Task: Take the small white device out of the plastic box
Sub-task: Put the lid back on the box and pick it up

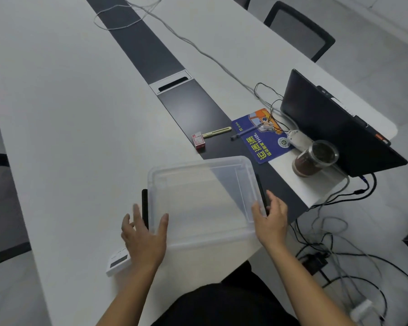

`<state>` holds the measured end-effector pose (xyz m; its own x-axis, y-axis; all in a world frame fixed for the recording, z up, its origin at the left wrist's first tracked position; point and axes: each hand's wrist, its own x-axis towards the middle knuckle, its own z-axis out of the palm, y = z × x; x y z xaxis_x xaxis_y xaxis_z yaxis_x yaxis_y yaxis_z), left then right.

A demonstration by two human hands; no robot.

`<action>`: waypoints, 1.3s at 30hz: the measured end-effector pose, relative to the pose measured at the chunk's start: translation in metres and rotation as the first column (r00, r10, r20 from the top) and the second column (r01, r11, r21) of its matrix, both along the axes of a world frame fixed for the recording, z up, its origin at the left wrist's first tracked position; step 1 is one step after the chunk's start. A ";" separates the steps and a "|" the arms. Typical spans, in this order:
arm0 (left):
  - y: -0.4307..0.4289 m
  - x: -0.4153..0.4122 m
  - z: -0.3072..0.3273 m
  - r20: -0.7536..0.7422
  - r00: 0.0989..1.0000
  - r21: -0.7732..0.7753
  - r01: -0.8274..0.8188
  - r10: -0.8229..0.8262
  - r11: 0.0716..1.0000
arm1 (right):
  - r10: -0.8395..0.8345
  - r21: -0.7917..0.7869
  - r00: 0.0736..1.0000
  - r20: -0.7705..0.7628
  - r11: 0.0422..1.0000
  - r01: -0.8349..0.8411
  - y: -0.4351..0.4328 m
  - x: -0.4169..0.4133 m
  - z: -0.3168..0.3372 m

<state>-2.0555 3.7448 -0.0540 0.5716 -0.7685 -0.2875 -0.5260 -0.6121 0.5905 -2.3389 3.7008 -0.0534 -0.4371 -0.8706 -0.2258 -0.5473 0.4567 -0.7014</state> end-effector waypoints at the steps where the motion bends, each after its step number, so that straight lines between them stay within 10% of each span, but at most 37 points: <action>1: -0.001 -0.001 0.000 -0.083 0.995 0.032 -0.059 0.062 0.998 | -0.025 0.059 1.000 0.016 0.998 0.024 -0.002 0.000 -0.002; 5: -0.003 -0.002 -0.001 -0.152 0.982 0.050 -0.107 0.114 0.993 | -0.082 0.212 0.990 0.119 0.976 0.055 -0.008 0.000 0.002; 27: -0.015 -0.023 0.017 -0.056 0.997 -0.160 -0.063 0.055 0.985 | 0.106 -0.017 0.978 -0.182 0.994 -0.111 -0.013 0.001 0.023; 39: -0.011 -0.035 0.032 -0.250 0.945 -0.164 -0.254 0.209 0.953 | 0.099 0.000 0.988 0.122 0.995 -0.100 -0.017 0.002 0.023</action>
<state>-2.0902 3.7342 -0.0224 0.6769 -0.6759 -0.2913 -0.2211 -0.5642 0.7955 -2.3372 3.6840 -0.0302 -0.3174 -0.9068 -0.2776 -0.5010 0.4089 -0.7628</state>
